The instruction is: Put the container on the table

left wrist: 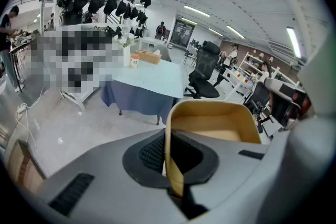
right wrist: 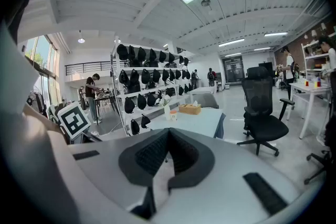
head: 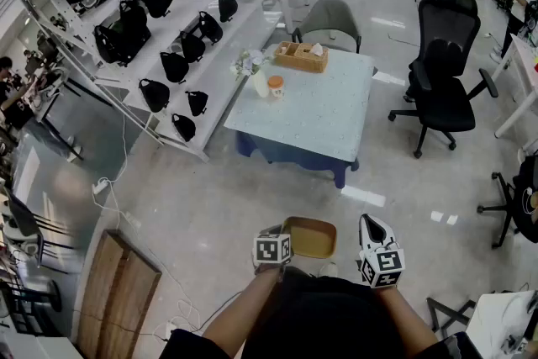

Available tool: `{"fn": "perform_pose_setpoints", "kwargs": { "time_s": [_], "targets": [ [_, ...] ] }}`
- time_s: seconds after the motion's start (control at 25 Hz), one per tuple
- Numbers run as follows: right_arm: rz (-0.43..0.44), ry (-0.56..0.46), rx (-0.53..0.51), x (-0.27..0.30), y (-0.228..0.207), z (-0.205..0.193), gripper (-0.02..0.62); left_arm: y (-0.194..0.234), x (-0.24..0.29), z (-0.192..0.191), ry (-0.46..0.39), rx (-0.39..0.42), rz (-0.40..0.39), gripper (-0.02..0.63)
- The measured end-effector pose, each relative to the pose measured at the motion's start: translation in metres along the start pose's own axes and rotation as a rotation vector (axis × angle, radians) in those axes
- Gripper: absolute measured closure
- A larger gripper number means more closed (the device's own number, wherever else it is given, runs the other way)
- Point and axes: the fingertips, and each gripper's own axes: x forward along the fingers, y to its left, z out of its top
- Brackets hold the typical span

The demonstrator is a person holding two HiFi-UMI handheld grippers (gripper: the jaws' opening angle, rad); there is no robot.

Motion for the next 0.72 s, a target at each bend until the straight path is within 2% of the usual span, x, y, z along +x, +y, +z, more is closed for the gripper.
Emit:
{"fn": "perform_pose_setpoints", "kwargs": {
  "time_s": [0.12,0.28,0.44,0.72],
  "targets": [
    [-0.008,-0.010,-0.008,0.002,0.000,0.007,0.597,0.002,0.004,0.001,0.008,-0.003,-0.006,0.597],
    [-0.014,-0.060,0.033,-0.001,-0.002,0.017,0.597,0.002,0.004,0.004,0.011,0.004,-0.007,0.597],
    [-0.033,-0.065,0.013,-0.005,-0.009,0.018,0.597,-0.002,0.010,0.007,0.020,0.017,-0.010,0.598],
    [-0.075,-0.051,0.034,-0.030,-0.030,0.007,0.597,-0.036,0.014,0.014,0.030,0.081,-0.015,0.597]
  ]
}}
